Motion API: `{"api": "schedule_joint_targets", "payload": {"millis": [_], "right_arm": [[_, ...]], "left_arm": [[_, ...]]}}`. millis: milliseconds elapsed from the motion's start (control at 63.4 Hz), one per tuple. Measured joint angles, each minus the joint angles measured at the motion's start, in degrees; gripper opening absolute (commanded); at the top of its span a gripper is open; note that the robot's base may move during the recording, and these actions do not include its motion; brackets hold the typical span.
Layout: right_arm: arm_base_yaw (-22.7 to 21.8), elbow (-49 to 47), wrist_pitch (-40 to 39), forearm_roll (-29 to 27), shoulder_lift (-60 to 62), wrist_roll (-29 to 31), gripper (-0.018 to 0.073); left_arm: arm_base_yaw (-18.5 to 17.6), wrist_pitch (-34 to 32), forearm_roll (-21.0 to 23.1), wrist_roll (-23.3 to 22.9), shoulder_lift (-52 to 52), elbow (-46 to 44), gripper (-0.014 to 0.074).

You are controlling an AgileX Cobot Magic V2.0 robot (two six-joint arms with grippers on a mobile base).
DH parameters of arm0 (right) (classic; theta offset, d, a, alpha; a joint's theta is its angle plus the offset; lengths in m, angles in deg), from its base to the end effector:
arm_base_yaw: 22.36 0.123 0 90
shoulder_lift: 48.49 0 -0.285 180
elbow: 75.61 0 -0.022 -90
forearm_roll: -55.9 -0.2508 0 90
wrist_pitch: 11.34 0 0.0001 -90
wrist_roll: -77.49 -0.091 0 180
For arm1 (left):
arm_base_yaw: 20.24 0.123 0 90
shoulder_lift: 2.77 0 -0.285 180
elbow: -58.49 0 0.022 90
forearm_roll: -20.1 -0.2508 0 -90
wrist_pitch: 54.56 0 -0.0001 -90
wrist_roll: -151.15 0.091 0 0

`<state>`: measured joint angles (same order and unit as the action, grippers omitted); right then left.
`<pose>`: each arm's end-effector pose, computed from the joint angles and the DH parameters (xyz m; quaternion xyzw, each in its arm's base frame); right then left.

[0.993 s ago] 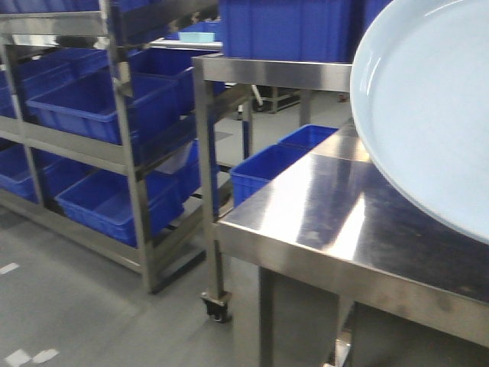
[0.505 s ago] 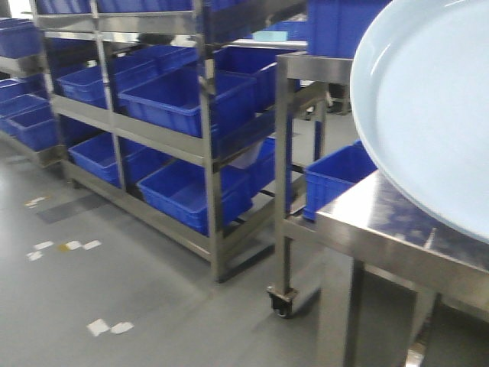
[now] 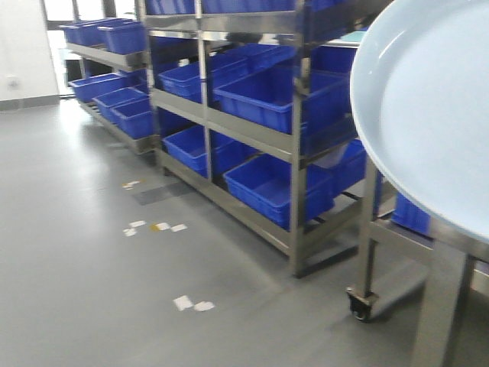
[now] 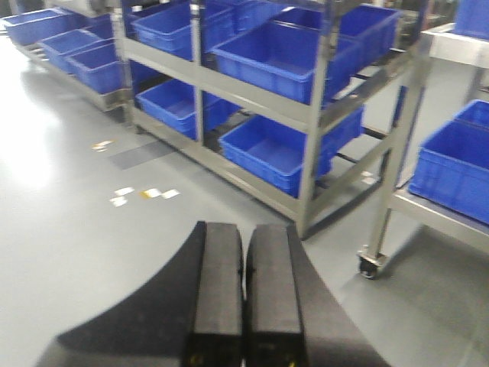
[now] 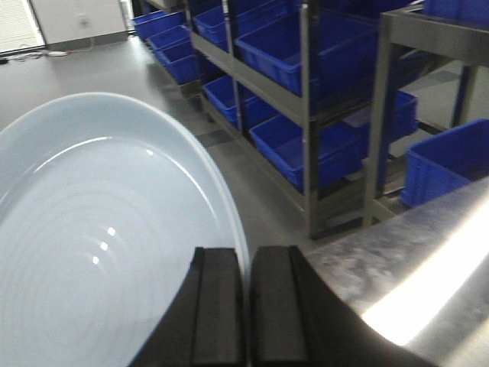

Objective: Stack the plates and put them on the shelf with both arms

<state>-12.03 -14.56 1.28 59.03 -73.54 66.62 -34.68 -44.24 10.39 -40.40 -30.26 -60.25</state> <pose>0.0794 0.0134 0.2688 -0.0128 0.7586 0.0983 0.6440 0.0852 -0.0191 0.2678 0.0726 0.7565 -0.0815 0.6448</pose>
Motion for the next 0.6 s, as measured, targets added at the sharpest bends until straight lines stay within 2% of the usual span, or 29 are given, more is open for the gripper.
{"api": "schedule_joint_targets", "payload": {"millis": [599], "right_arm": [[0.00, 0.00, 0.00, 0.00, 0.00, 0.00, 0.0052]], "left_arm": [[0.00, 0.00, 0.00, 0.00, 0.00, 0.00, 0.0083]]}}
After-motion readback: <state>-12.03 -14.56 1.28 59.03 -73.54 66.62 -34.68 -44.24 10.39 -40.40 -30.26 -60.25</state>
